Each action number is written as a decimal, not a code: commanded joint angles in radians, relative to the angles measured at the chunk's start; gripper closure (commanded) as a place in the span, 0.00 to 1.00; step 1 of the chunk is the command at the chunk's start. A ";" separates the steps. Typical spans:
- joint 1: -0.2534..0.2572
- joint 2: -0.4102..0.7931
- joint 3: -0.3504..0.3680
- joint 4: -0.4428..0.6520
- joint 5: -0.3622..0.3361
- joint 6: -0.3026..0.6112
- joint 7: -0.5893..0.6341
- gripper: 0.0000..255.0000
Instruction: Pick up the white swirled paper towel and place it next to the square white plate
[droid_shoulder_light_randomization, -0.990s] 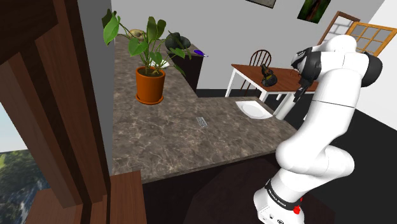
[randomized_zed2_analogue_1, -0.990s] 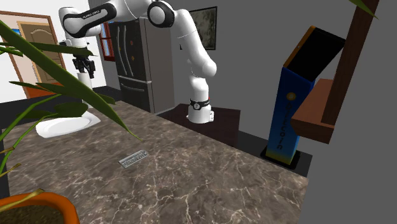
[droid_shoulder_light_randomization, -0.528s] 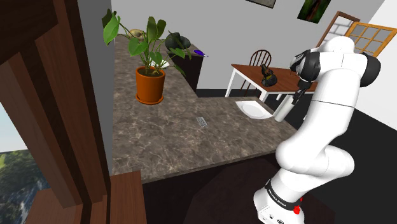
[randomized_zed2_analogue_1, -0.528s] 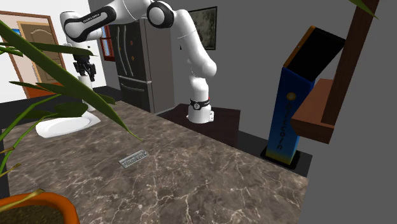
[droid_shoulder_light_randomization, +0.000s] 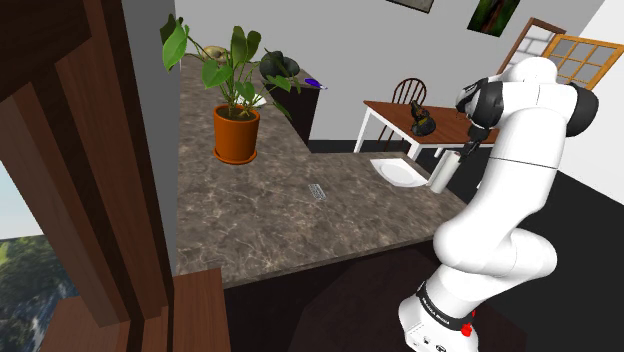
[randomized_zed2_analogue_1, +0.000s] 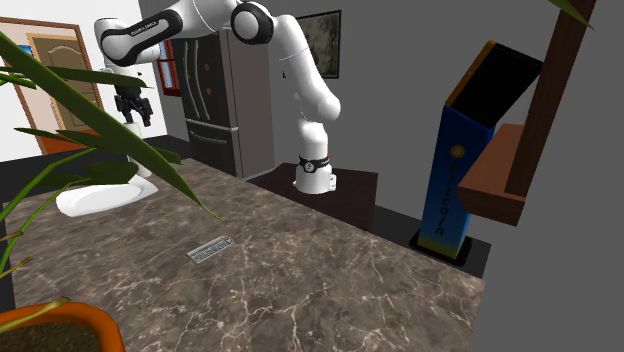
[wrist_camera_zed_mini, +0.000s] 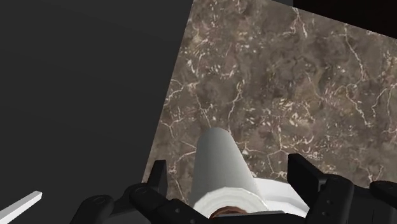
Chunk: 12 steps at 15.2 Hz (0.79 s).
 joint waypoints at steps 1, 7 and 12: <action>0.000 0.000 0.000 0.000 0.000 0.000 0.000 0.00; 0.005 -0.028 -0.008 0.090 -0.017 -0.115 0.012 0.00; 0.005 -0.028 -0.008 0.091 -0.017 -0.115 0.012 0.00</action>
